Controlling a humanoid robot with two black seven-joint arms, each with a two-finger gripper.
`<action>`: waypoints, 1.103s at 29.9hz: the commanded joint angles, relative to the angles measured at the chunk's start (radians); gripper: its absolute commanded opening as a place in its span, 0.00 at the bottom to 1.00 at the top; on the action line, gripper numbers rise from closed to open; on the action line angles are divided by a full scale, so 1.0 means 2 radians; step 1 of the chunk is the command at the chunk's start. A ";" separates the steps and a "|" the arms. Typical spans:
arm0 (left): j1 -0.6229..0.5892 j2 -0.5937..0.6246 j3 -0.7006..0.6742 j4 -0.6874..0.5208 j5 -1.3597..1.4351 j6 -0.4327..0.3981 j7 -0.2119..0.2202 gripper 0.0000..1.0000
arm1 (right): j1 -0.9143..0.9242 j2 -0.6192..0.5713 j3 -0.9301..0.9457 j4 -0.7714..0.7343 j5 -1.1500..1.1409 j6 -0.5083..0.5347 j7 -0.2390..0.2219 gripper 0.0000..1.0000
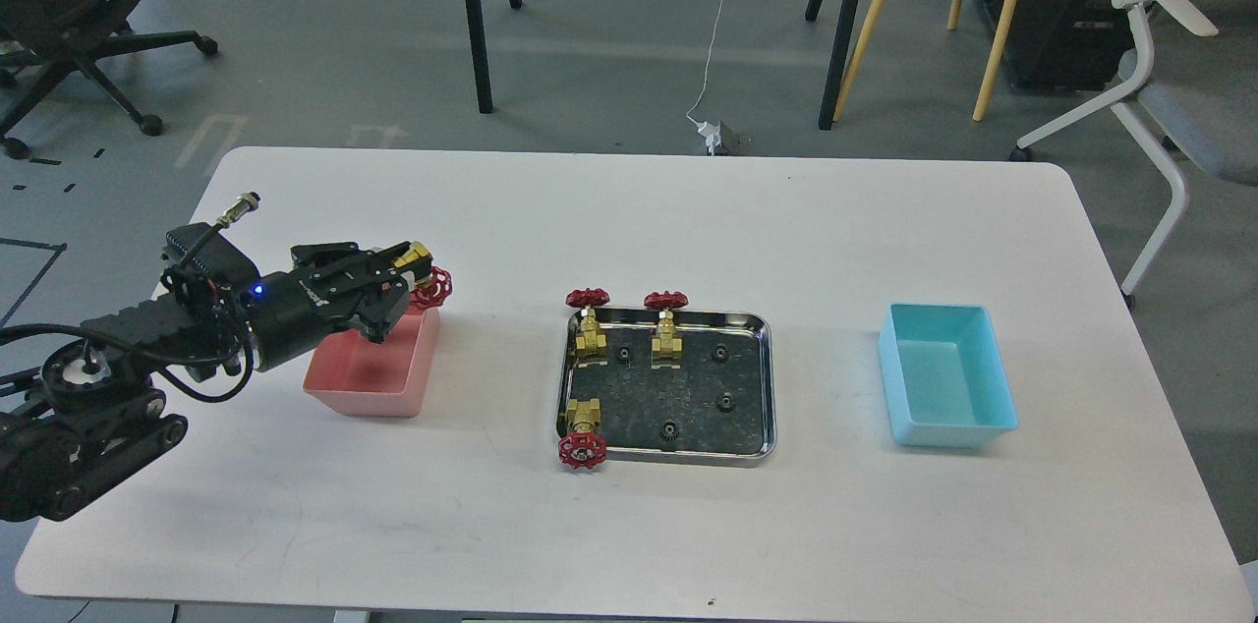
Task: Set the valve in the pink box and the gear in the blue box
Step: 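Carry the valve over the pink box and release it inside, then withdraw the left arm and bring the right arm in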
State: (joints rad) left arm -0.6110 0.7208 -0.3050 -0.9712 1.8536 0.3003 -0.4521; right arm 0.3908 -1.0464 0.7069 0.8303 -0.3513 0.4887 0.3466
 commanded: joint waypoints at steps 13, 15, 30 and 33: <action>0.042 0.013 0.008 0.039 -0.018 0.000 0.001 0.26 | 0.012 0.003 -0.001 0.000 -0.008 0.000 -0.011 0.99; 0.045 0.012 0.008 0.041 -0.019 0.000 0.001 0.28 | 0.012 0.003 -0.001 0.000 -0.008 0.000 -0.011 0.99; 0.023 -0.009 -0.012 0.036 -0.159 -0.009 -0.003 0.96 | 0.026 0.005 0.000 0.003 -0.008 0.000 -0.009 0.99; -0.028 -0.006 -0.035 0.036 -0.276 -0.060 0.000 0.99 | 0.049 0.005 0.000 0.004 -0.025 0.000 -0.009 0.99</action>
State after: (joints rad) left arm -0.5825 0.7018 -0.3357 -0.8980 1.5058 0.2694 -0.4577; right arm 0.4544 -1.0379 0.7064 0.8353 -0.3731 0.4887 0.3281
